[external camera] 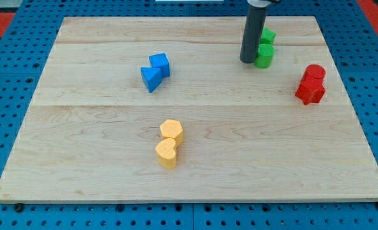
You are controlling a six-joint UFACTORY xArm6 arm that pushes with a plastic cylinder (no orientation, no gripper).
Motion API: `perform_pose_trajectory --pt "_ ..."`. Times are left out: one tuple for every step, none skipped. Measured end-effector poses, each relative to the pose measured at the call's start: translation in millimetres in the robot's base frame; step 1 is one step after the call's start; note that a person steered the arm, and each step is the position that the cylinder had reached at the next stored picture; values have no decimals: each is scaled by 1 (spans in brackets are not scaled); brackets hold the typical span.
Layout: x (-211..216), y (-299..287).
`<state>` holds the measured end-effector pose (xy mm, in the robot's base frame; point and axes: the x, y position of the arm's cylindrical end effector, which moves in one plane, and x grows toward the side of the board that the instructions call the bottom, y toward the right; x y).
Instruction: Move the green circle along with green star a bit up
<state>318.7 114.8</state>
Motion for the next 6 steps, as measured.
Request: perform_pose_trajectory --pt "-20 0" --pt "12 -52" --pt "56 -89" --pt "52 -63" --pt "43 -46" --pt "43 -23"
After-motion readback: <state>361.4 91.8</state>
